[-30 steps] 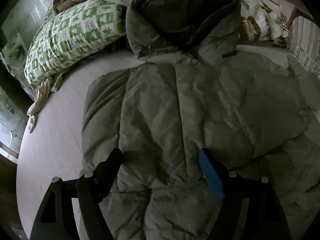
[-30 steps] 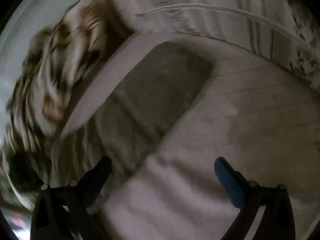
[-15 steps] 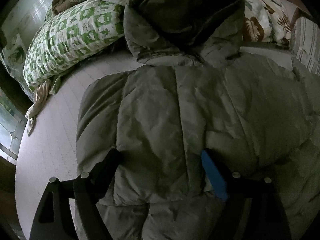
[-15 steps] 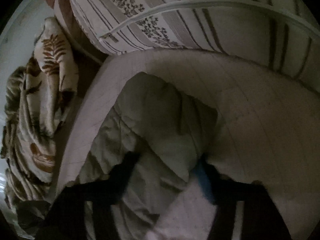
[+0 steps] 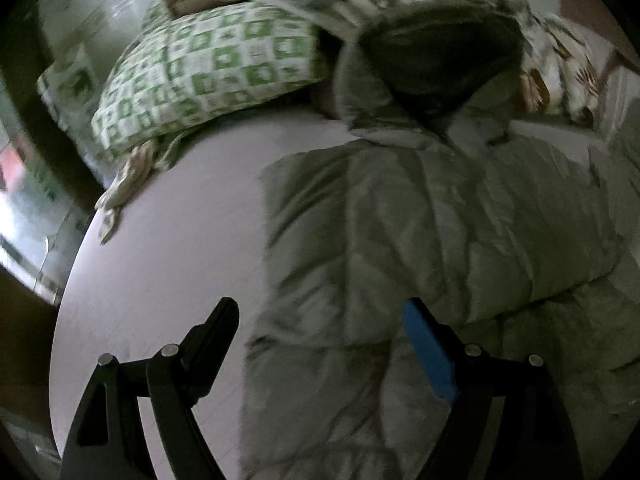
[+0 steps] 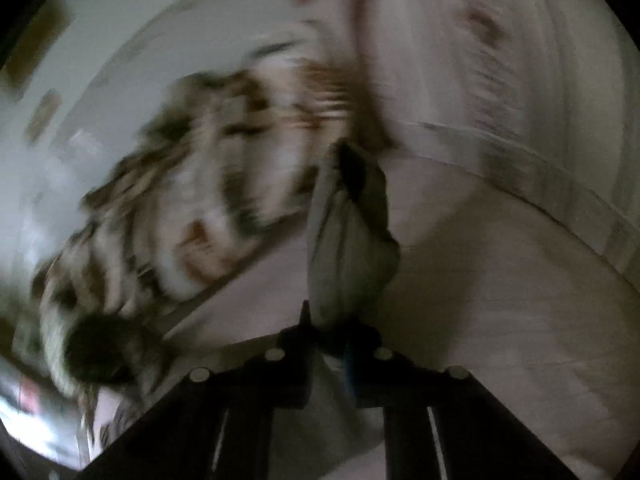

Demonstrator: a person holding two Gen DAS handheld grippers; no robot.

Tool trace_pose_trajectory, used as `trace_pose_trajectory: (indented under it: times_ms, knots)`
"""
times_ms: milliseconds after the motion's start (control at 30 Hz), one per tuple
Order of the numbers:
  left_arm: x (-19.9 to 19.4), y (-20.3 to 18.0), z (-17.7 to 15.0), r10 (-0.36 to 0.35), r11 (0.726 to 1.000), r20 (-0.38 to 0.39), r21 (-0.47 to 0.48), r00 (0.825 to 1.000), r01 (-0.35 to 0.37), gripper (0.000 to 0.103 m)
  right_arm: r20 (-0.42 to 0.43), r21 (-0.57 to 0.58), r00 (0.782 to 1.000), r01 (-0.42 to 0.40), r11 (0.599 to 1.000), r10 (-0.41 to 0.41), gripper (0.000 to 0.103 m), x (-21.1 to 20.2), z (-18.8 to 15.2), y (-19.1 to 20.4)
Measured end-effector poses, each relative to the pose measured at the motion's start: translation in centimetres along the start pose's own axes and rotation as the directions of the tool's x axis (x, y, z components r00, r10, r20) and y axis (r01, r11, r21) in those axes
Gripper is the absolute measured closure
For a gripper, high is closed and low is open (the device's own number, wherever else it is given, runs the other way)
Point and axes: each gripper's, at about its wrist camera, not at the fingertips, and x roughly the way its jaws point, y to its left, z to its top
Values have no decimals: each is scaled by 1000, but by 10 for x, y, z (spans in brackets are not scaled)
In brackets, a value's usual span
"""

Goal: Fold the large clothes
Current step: 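Close the right gripper on the sleeve cuff, then fold the sleeve across the coat body with the right tool, release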

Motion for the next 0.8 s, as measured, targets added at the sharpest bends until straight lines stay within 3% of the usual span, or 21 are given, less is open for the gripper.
trace_pose_trajectory:
  times_ms: [200,400,533,600,733,800]
  knots:
    - [-20,38,-19,10,999,19,-49,1000,-9,19,-93,-238,985,-163,958,145,90,-6,-49,148]
    - [-30,72,-37,-1,993,21,-116,1000,3,19,-288,-392,931,-327,860,222,90,24,-156,283]
    - [-30,88,-46,-3,990,17,-143,1000,5,19,-421,-405,882,-391,826,211,90,63,-229,334]
    - [-29,92,-49,-3,989,13,-147,1000,5,19,-491,-401,855,-390,829,165,89,86,-266,348]
    - [-27,97,-48,-20,987,8,-162,1000,21,19,-484,-454,871,-330,827,82,81,93,-296,351]
    - [-25,95,-44,-37,984,7,-176,999,37,19,-483,-469,872,-335,817,80,54,86,-296,347]
